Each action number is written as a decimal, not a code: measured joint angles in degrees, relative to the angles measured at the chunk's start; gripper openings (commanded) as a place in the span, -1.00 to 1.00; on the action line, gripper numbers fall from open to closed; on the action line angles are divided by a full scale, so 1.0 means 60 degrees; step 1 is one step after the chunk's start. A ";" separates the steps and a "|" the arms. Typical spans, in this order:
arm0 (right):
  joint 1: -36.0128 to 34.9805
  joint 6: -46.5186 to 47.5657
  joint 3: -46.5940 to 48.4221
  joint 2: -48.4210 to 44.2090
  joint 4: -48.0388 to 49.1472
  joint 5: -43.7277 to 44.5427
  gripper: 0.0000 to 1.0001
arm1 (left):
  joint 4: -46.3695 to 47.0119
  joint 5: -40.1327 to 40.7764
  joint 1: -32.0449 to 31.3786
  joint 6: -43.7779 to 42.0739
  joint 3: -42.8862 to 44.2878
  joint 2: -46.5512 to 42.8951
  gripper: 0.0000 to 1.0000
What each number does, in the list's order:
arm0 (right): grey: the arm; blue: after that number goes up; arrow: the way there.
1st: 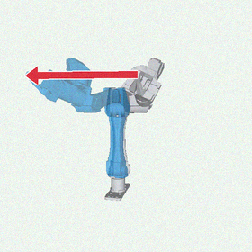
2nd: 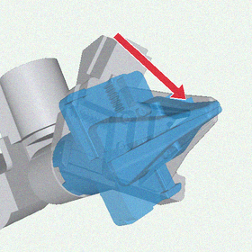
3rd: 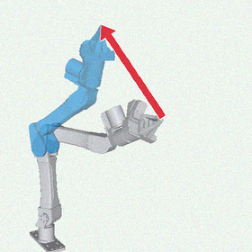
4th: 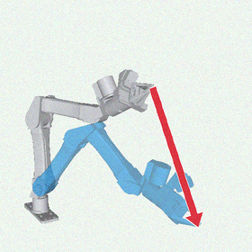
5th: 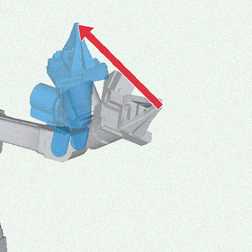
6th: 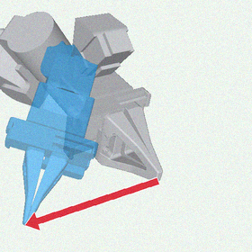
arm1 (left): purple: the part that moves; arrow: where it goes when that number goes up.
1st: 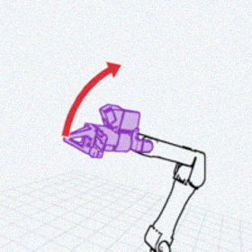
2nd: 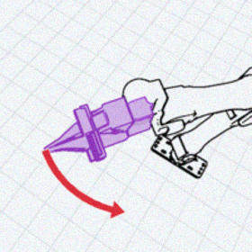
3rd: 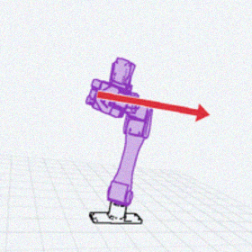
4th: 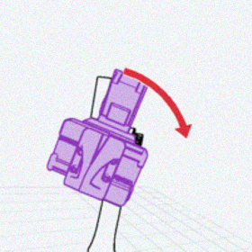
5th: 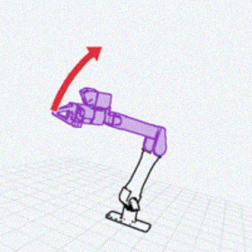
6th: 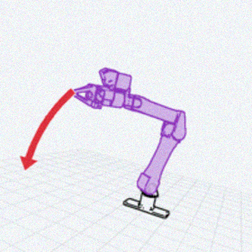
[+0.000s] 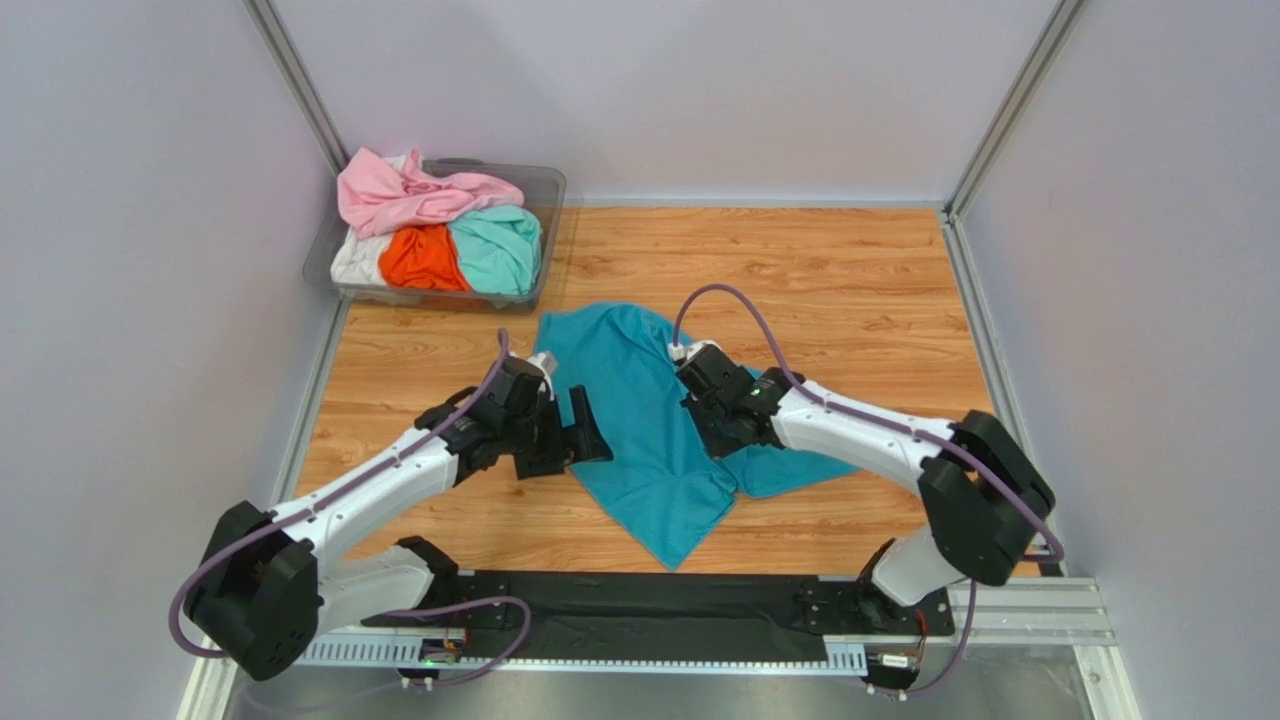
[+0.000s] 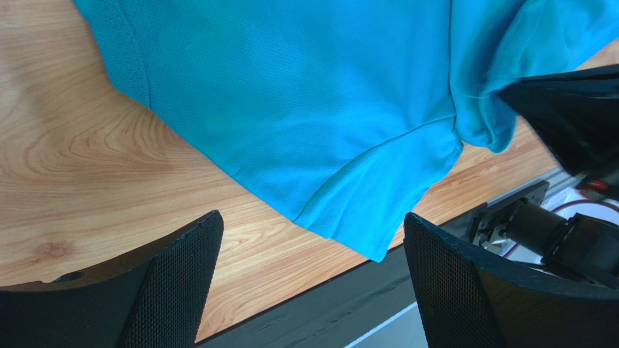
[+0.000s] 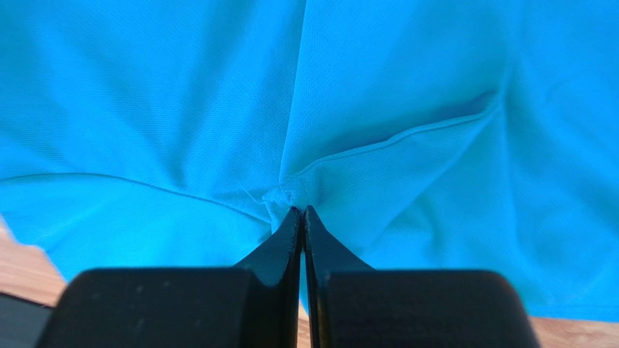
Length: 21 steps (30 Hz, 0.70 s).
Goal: Fold and stack the t-shirts
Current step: Flatten the tshirt out
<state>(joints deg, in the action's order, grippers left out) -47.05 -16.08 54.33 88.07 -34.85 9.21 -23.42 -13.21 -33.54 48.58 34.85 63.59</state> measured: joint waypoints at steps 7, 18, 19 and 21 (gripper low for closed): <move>0.0882 -0.0160 0.0353 -0.2018 -0.0164 0.0240 -1.00 | 0.0007 0.0025 -0.0663 0.0004 0.0040 0.0433 0.99; 0.3840 0.0197 0.1060 -0.2098 -0.0219 0.0146 -1.00 | 0.0160 0.0233 -0.1217 -0.0080 0.0860 0.1949 0.99; 0.3920 0.0233 0.1067 -0.2058 -0.0208 0.0091 -1.00 | 0.0182 0.0259 -0.1220 -0.0095 0.0896 0.2138 0.99; 0.4065 0.0277 0.1067 -0.1956 -0.0211 -0.0033 -1.00 | 0.0160 0.0372 -0.1220 -0.0149 0.0969 0.2481 0.99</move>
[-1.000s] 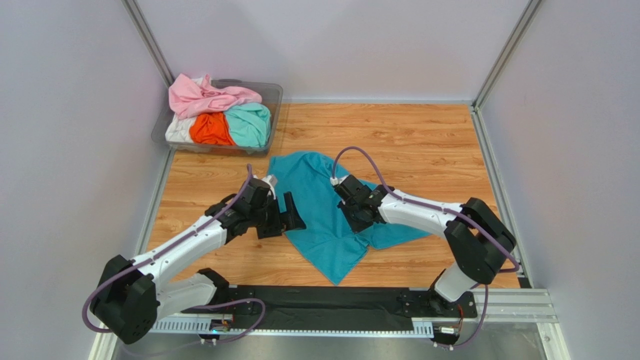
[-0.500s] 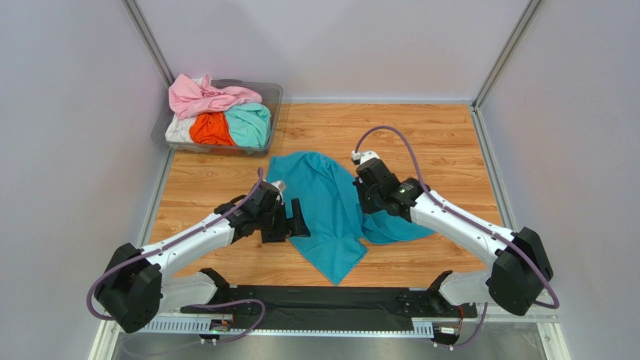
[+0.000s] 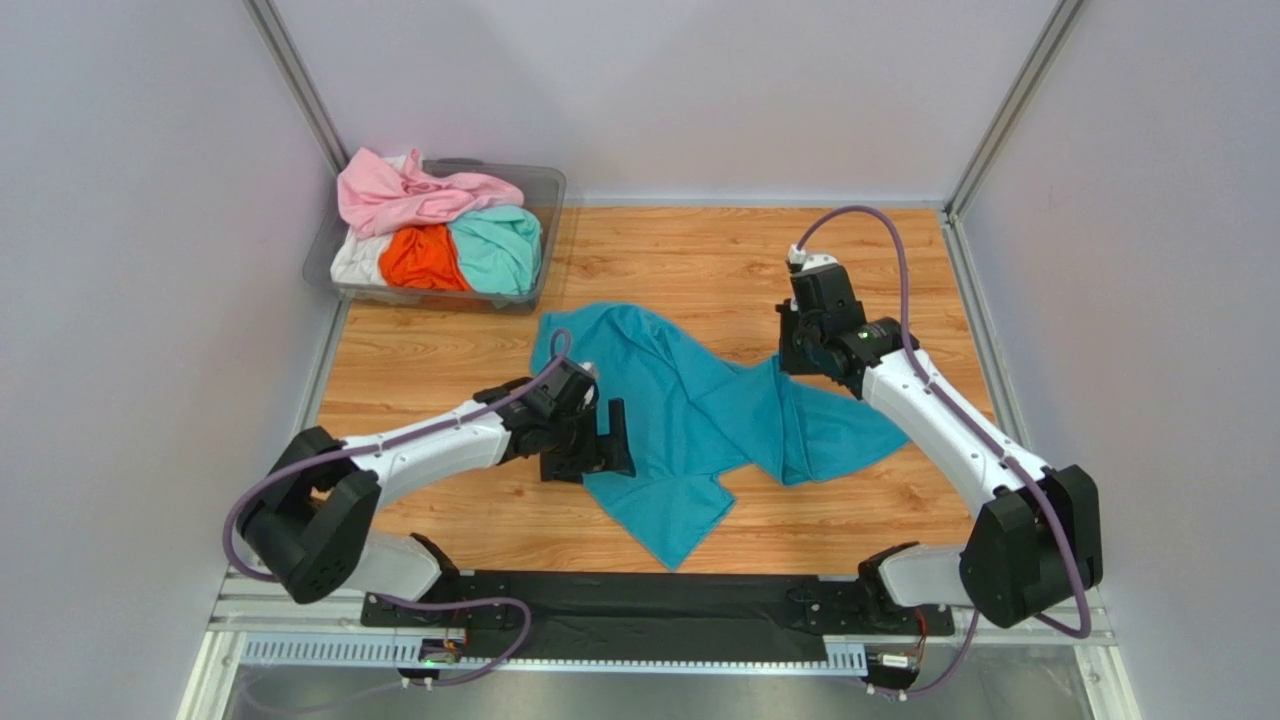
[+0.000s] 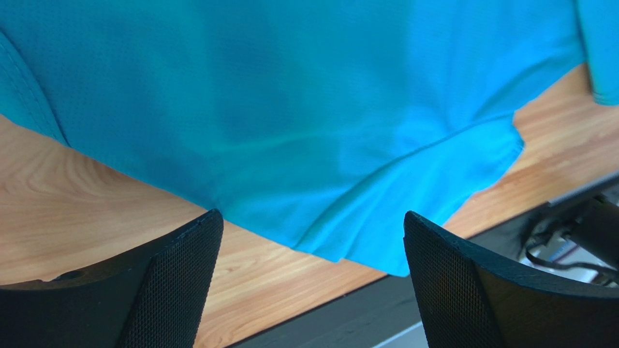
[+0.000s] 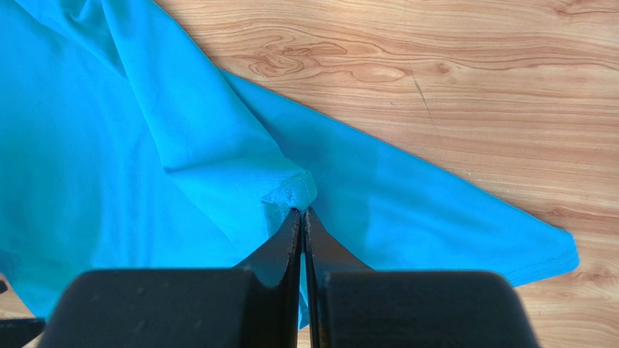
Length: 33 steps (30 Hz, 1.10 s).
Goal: Fold and stack the t-shirts
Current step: Flatten the tshirt out
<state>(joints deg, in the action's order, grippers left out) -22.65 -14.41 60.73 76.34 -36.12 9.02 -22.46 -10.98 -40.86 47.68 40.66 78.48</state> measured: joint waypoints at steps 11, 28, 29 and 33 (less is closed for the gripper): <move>0.0889 0.0171 -0.0313 0.0200 0.0466 -0.0546 -1.00 | -0.0911 0.1322 0.0495 -0.0484 0.1370 0.1661 0.99; 0.3300 0.2193 0.2830 0.3628 0.1825 -0.1781 -1.00 | -0.2728 0.2415 0.1596 -0.1486 0.3373 0.3446 0.99; 0.3330 0.2390 0.3147 0.3945 0.1858 -0.1858 -1.00 | -0.2809 0.2444 0.1617 -0.1545 0.3541 0.3592 0.99; 0.3483 0.3206 0.4605 0.5373 0.2120 -0.2055 -1.00 | -0.3136 0.2681 0.1665 -0.1741 0.4062 0.4022 0.99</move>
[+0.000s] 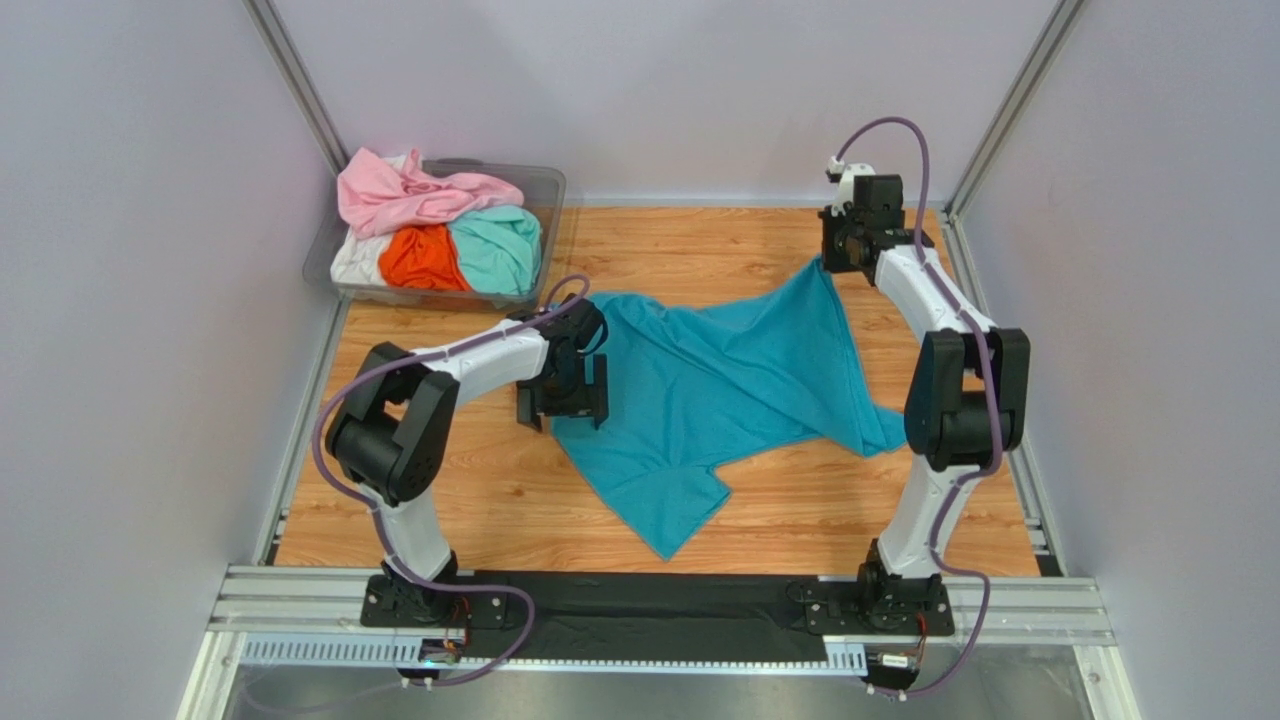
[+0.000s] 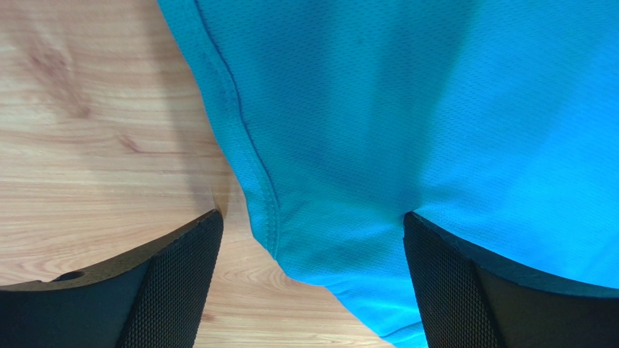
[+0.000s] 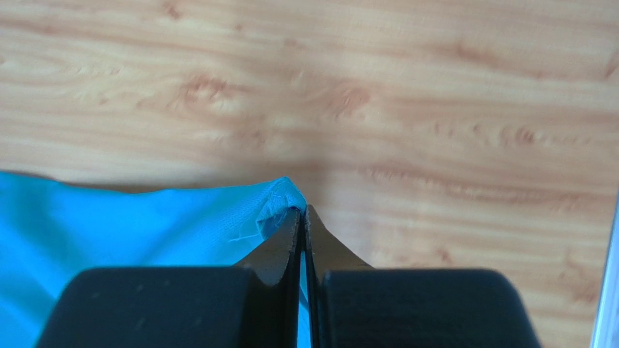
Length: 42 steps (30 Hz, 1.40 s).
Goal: Fold and stack the t-shirts
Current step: Flatten the tshirt out
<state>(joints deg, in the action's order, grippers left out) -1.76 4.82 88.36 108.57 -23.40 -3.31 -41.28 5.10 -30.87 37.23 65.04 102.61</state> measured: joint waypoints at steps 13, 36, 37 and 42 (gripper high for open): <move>0.0157 0.1508 0.3909 0.3679 0.1188 -0.0055 -1.00 | -0.0525 0.0630 0.0055 -0.0160 0.0412 0.0295 0.99; 0.0109 0.1515 0.5508 0.4980 0.1701 0.0106 1.00 | -0.0707 0.1231 0.0459 -0.0878 0.1282 0.0404 0.99; 0.0109 0.1348 0.5319 0.4728 0.1548 0.0288 1.00 | -0.0688 0.1155 0.0459 -0.0874 0.1290 0.0280 0.99; 0.0113 -0.0040 0.3042 0.1953 0.0561 0.1592 1.00 | -0.0579 0.0758 0.0339 -0.0736 0.1104 -0.0998 1.00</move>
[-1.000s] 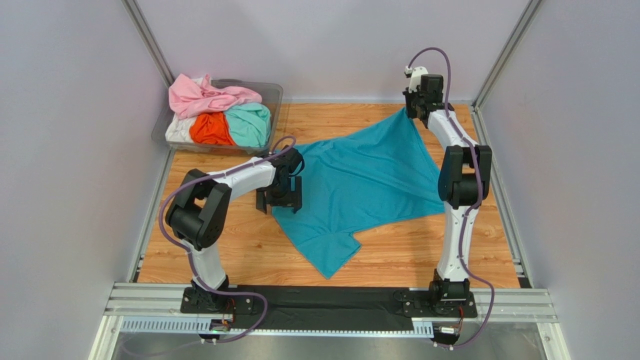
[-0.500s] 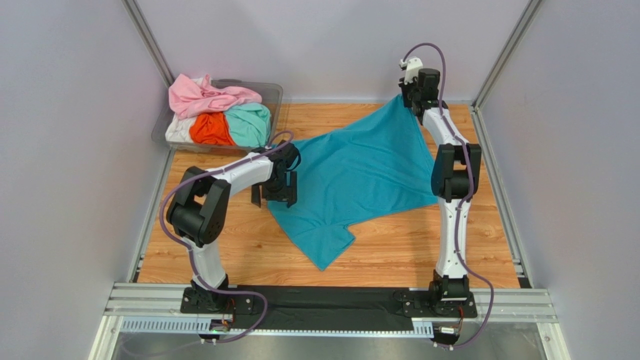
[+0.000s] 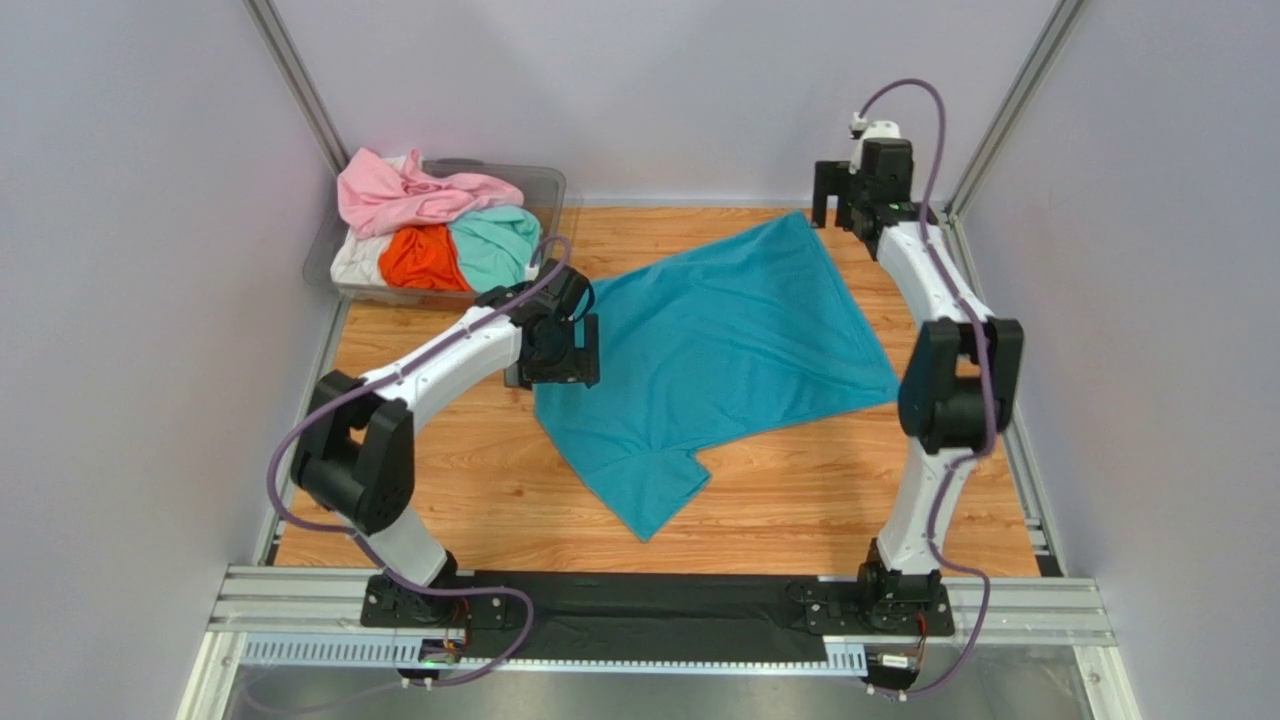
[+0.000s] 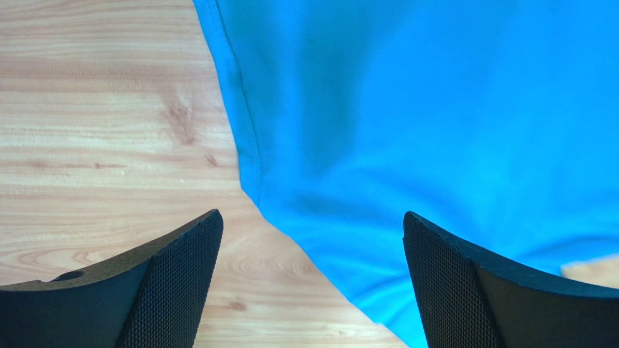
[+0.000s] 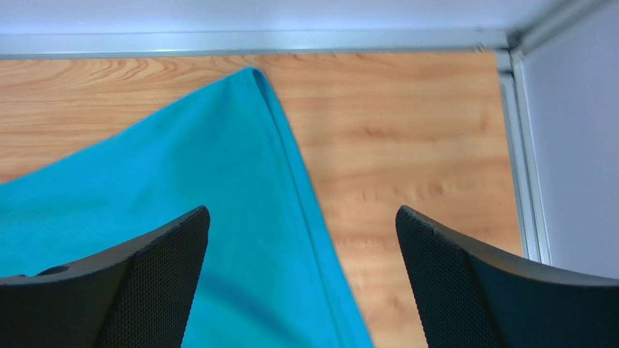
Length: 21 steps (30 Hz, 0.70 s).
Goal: Fold and stack the t-shirts
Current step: Flatten the tshirt out
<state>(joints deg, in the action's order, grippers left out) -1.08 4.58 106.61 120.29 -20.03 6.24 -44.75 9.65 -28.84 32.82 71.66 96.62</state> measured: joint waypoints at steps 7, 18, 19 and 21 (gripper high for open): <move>0.0102 -0.2226 -0.5045 -0.5253 -0.0663 -0.0233 1.00 | 0.0863 -0.1016 -0.1155 0.0423 -0.1290 -0.1606 0.99; -0.0051 -0.3326 -0.8488 -0.4900 -0.1348 -0.2805 1.00 | 0.2226 -0.2317 -0.1071 0.0535 -0.1792 0.0080 0.99; -0.0069 -0.3337 -0.8462 -0.4754 -0.1341 -0.2852 1.00 | 0.2295 -0.2353 -0.0980 0.0525 -0.1781 0.0240 0.99; -0.0131 -0.3370 -0.8342 -0.4335 -0.1333 -0.2951 1.00 | 0.2357 -0.2441 -0.0714 0.0525 -0.1767 0.0452 0.99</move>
<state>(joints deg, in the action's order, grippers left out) -1.87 -15.64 56.55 94.28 -28.03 -11.46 -30.61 -4.99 -33.12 35.97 61.06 99.33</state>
